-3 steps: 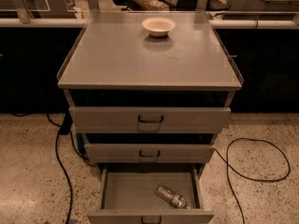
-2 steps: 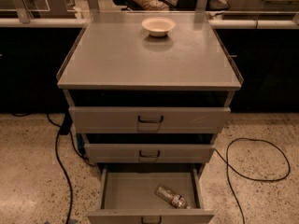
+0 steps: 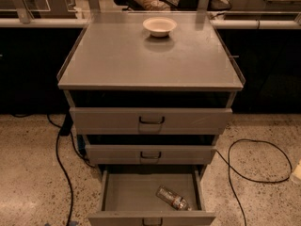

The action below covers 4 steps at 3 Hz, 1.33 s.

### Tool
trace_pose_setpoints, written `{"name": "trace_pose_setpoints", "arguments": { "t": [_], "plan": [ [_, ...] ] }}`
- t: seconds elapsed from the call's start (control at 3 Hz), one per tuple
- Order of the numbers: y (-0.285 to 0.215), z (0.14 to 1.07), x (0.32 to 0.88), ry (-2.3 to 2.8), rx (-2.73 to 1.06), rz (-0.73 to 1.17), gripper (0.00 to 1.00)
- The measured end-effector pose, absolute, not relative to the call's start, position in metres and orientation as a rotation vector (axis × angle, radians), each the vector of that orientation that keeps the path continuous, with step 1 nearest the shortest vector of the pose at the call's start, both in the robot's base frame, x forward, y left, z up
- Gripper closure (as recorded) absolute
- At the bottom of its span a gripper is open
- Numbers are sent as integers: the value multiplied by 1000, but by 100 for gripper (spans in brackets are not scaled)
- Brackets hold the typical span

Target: Pick water bottle from bottom drawer and place on counter

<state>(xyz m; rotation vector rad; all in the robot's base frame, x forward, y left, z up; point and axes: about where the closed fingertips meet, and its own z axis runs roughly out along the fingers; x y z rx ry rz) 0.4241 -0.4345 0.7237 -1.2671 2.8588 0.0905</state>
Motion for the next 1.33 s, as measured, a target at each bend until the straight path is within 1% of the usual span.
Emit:
{"name": "trace_pose_setpoints", "arguments": {
  "t": [0.33,0.67,1.0,1.33],
  "plan": [
    [-437,682,424,2863,-1202,108,0],
    [-437,680,423,2863,-1199,105,0],
    [-442,653,411,2857,-1159,51,0],
    [-449,601,403,2834,-1121,44,0]
  ]
}}
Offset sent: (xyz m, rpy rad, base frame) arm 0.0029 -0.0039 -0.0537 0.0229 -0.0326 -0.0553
